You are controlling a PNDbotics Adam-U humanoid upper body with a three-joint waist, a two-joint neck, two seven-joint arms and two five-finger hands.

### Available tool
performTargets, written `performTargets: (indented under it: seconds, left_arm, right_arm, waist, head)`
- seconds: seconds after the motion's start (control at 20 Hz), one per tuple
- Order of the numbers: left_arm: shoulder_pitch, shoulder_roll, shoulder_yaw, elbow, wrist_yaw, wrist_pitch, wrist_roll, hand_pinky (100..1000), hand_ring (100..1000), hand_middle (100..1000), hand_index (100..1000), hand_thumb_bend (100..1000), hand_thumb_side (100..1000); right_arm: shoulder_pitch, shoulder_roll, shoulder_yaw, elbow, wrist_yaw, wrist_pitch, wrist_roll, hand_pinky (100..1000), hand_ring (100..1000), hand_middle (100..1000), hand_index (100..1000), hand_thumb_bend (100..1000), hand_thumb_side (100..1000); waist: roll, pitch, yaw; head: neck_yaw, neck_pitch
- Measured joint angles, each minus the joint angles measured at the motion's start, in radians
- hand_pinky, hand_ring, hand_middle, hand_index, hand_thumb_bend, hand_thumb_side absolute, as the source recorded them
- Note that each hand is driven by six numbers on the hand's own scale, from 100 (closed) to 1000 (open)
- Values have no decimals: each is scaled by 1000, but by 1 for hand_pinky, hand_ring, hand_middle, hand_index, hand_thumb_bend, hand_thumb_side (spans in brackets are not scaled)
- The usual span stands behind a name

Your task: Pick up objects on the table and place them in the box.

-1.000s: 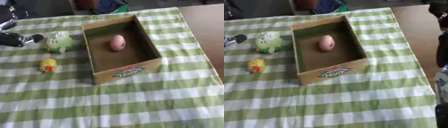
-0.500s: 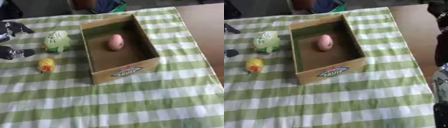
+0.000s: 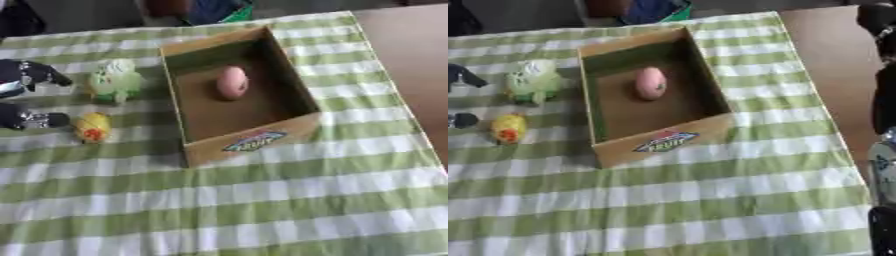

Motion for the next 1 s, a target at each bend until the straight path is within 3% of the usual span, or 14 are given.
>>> performTargets:
  seconds: [0.4, 0.6, 1.0]
  left_arm:
    - [-8, -2, -10, 31, 3, 28, -28, 603, 812, 756, 892, 557, 1000]
    - [-9, -11, -27, 32, -28, 29, -29, 610, 823, 771, 929, 458, 833]
    - [-28, -27, -49, 42, -113, 14, -14, 596, 815, 766, 908, 440, 751]
  right_arm:
    - [0, 0, 0, 0, 0, 2, 1, 802, 705, 466, 834, 100, 841]
    - [0, 1, 0, 0, 0, 4, 4, 805, 706, 464, 835, 100, 837]
    - [0, 1, 0, 0, 0, 9, 9, 808, 706, 461, 835, 100, 832]
  waist:
    - [-1, 2, -3]
    - [-2, 9, -3]
    - [-1, 19, -3]
  head:
    - [13, 2]
    - [-4, 1]
    - [-15, 1]
